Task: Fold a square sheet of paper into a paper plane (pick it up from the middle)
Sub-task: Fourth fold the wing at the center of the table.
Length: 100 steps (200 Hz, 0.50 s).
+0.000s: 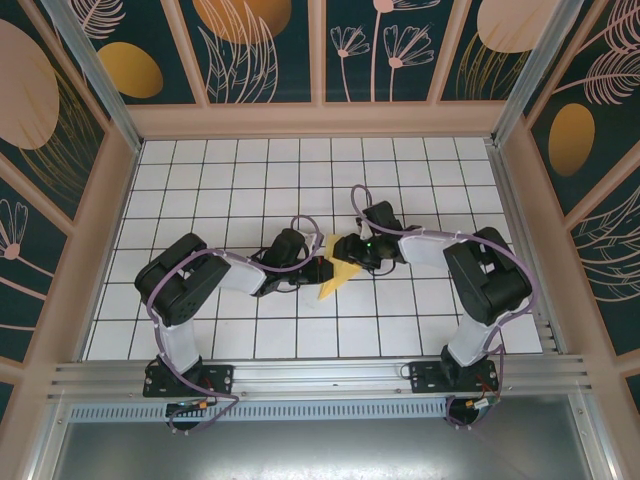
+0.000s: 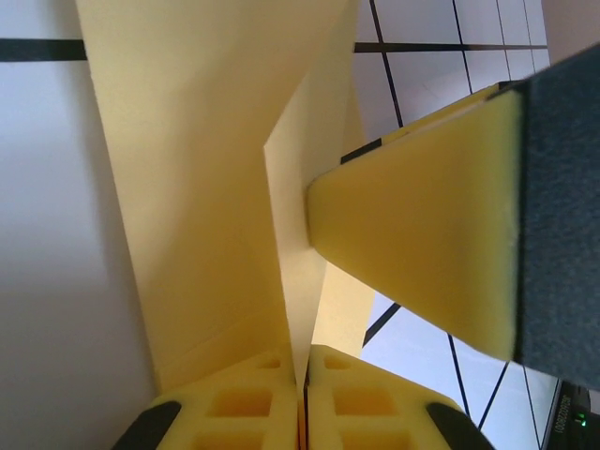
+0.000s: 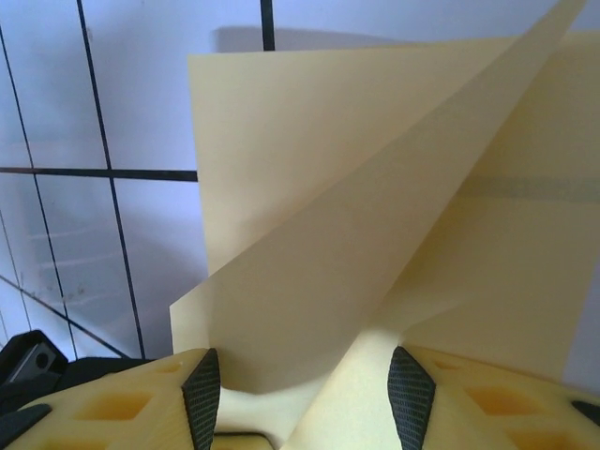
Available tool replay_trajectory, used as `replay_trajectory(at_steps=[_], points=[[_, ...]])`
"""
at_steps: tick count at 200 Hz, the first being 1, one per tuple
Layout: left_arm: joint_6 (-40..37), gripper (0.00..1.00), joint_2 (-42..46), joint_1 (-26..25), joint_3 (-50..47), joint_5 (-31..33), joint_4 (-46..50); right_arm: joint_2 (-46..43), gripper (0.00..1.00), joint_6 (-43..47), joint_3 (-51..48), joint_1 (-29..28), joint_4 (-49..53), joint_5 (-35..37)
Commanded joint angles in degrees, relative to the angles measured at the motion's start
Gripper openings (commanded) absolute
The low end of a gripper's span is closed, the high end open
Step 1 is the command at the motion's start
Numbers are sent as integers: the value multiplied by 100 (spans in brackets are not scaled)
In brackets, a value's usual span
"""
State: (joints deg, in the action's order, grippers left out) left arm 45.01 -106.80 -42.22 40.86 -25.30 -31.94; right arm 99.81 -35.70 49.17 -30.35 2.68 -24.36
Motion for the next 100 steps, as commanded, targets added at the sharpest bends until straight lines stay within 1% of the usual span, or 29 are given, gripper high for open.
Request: replay_trajectory(at_steps=[1, 63, 100], points=[[-114, 14, -2, -30, 49, -141, -22, 431, 55, -155, -26, -67, 631, 846], [109, 27, 523, -30, -266, 7, 43, 539, 54, -304, 5, -68, 794, 1056], [198, 30, 911, -26, -470, 162, 350, 579, 54, -314, 7, -68, 821, 1081]])
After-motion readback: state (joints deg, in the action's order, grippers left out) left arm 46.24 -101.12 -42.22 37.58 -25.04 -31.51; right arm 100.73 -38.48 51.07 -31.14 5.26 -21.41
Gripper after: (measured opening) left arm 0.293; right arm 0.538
